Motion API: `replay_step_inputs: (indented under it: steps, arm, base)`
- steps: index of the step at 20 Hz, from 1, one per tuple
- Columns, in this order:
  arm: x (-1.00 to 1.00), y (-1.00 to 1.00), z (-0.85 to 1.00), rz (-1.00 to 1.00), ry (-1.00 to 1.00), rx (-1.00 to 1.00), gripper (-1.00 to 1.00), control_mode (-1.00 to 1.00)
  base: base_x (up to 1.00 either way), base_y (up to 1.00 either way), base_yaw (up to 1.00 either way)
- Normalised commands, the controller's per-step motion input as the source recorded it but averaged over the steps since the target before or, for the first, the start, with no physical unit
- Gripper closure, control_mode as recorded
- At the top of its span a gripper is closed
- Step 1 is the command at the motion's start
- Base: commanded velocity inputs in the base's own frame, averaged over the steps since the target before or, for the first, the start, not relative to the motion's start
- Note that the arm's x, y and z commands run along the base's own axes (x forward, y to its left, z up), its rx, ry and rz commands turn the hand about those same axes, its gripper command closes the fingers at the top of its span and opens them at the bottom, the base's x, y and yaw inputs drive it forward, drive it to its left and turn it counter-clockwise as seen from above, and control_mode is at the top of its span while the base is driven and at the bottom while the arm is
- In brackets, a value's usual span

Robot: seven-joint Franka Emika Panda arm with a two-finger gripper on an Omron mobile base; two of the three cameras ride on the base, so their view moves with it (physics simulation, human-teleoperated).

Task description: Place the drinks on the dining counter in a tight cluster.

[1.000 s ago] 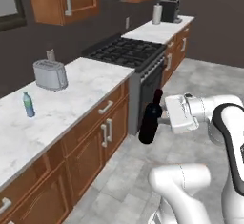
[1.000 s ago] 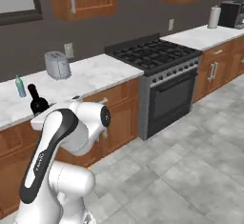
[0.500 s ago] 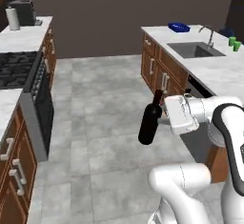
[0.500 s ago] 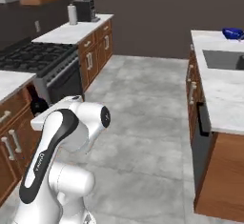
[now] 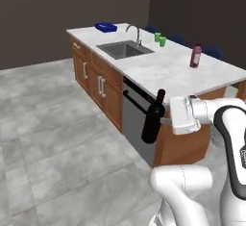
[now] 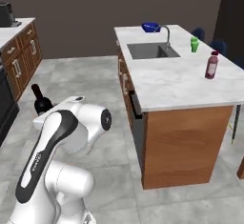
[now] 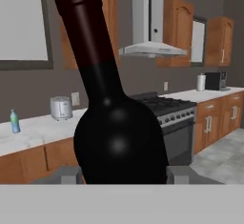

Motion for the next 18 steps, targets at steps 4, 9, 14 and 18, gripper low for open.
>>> replay_step_inputs:
  steps: [4,9,14,18]
  arm:
    - [0.00,0.00,0.00,0.00,0.00,0.00,1.00,1.00]
    - [0.00,0.00,0.00,0.00,0.00,0.00,1.00,1.00]
    - [0.00,0.00,0.00,0.00,0.00,0.00,1.00,1.00]
    - [0.00,0.00,0.00,0.00,0.00,0.00,1.00,1.00]
  base:
    - [0.48,-1.00,0.04]
    - [0.47,-1.00,0.05]
    - [0.71,-1.00,0.05]
    - [0.89,-1.00,0.08]
